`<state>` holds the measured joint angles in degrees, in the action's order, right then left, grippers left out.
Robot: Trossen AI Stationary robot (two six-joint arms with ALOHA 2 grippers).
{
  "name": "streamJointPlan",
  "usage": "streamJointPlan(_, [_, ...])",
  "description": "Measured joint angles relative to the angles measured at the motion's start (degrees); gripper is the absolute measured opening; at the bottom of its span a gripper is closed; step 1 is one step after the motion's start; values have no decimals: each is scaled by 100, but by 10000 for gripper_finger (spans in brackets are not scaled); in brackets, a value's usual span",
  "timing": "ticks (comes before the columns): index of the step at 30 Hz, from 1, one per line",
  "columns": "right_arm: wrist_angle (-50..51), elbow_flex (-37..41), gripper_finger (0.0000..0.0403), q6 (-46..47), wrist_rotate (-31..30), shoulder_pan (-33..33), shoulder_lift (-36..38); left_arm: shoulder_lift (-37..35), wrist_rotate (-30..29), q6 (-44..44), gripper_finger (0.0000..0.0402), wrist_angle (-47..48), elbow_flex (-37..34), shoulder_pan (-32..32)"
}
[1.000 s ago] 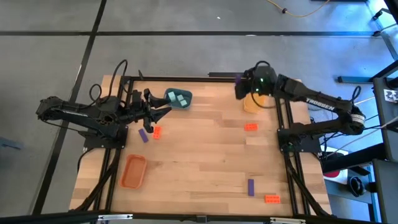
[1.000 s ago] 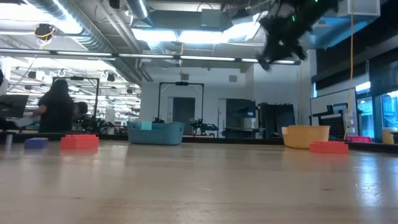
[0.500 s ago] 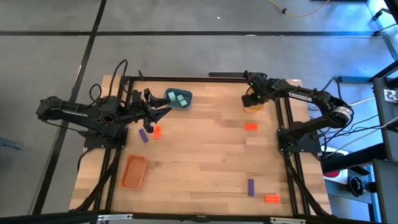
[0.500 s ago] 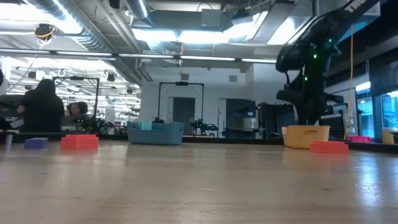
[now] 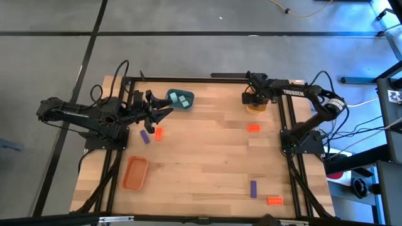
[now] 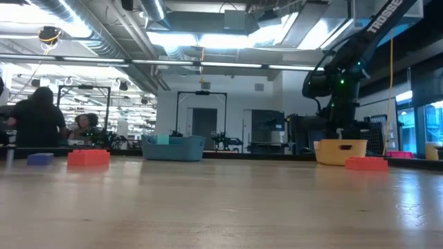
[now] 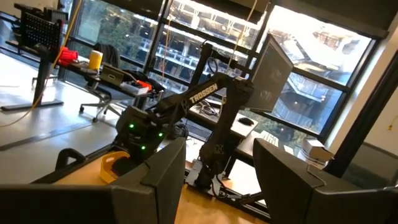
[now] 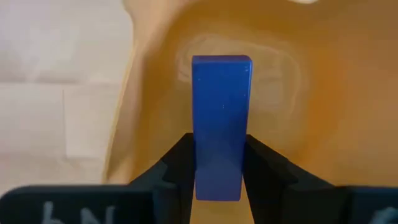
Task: Sort & place blocks by color
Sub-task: Put the top right purple rectangle block into the yellow bin
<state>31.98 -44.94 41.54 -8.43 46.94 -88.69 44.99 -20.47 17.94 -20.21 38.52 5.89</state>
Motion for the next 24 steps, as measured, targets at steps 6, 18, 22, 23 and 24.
streamJointPlan(6, [-310,-1,105,329,94,11,-113,0,-1,11,179,0,0,0])
streamJointPlan(18, [-218,-1,240,315,93,15,-35,0,-4,11,179,0,0,0])
streamJointPlan(22, [-204,-3,261,-16,94,15,443,-2,-4,11,179,0,0,-1])
streamJointPlan(23, [-203,-1,263,-143,94,15,626,0,-4,9,179,0,0,0])
streamJointPlan(24, [-207,-5,264,-253,95,15,844,-2,-4,9,179,0,0,0])
